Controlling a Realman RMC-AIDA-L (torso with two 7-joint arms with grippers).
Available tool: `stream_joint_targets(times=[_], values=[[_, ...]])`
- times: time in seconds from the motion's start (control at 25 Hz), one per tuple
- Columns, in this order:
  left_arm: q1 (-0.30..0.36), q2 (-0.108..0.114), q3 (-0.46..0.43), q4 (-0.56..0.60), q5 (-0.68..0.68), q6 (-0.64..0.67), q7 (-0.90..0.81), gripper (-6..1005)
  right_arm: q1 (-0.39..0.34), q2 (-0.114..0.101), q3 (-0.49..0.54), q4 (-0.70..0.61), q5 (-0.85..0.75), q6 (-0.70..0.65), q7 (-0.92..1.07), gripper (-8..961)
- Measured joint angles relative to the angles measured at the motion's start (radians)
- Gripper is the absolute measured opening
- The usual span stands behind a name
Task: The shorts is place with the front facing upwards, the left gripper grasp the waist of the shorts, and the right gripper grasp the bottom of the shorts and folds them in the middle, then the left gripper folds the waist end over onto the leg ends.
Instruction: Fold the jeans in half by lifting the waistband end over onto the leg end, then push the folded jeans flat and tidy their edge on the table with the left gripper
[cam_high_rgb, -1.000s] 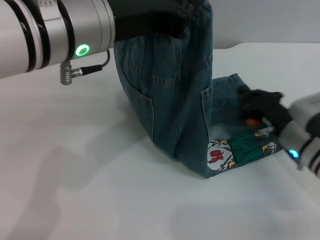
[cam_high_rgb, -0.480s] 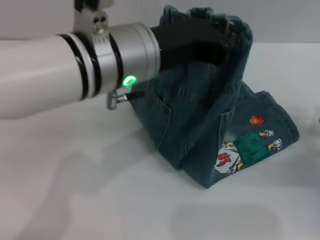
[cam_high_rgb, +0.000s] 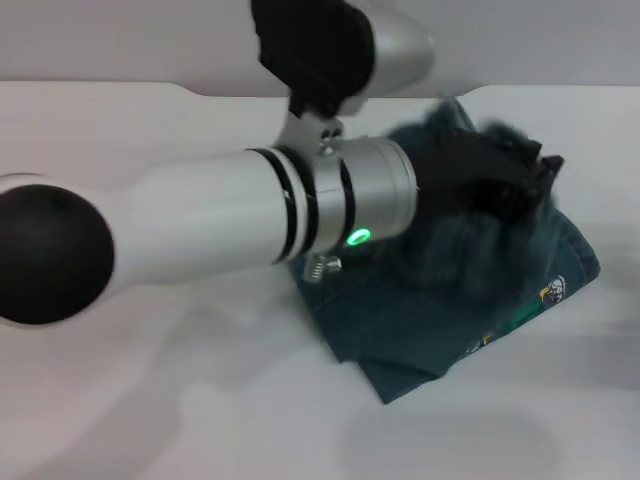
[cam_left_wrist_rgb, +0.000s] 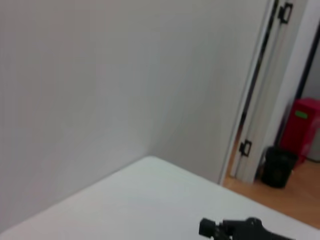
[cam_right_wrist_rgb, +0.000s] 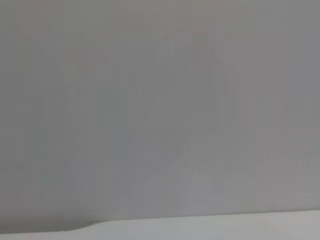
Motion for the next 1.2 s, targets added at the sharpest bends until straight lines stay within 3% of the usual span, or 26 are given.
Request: stream_joint_targets(times=[0.16, 0.36, 0.76, 0.8, 0.88, 0.92, 0.96, 1.0, 1.2], values=[[-0.03, 0.0, 0.025, 0.032, -0.001, 0.023, 0.002, 126, 0.005, -0.001, -0.003, -0.002, -0.002, 0.004, 0.0, -1], [-0.031, 0.0, 0.031, 0.034, -0.002, 0.052, 0.004, 309, 0.004, -0.001, -0.007, -0.006, -0.003, 0.016, -0.001, 0], [0.038, 0.004, 0.05, 0.037, 0.008, 0.189, 0.055, 607, -0.062, 0.0, -0.001, -0.009, -0.073, 0.197, -0.001, 0], [0.1, 0.005, 0.079, 0.074, 0.008, 0.324, 0.096, 653, -0.068, 0.001, -0.001, -0.009, -0.081, 0.211, -0.001, 0], [0.1, 0.005, 0.079, 0.074, 0.008, 0.324, 0.096, 746, -0.077, 0.002, -0.001, -0.01, -0.101, 0.232, -0.002, -1], [0.126, 0.006, 0.105, 0.097, 0.008, 0.404, 0.1, 792, -0.079, 0.003, -0.001, -0.012, -0.106, 0.236, -0.002, -1], [0.174, 0.007, 0.18, 0.144, 0.008, 0.546, 0.099, 794, -0.08, 0.003, -0.001, -0.017, -0.108, 0.237, -0.002, -1], [0.201, 0.007, 0.238, 0.162, 0.009, 0.605, 0.099, 797, -0.08, 0.003, -0.001, -0.024, -0.109, 0.239, -0.002, -1], [0.236, 0.009, 0.348, 0.211, 0.06, 0.741, 0.096, 809, -0.088, 0.0, 0.001, -0.045, -0.105, 0.245, -0.002, -1]])
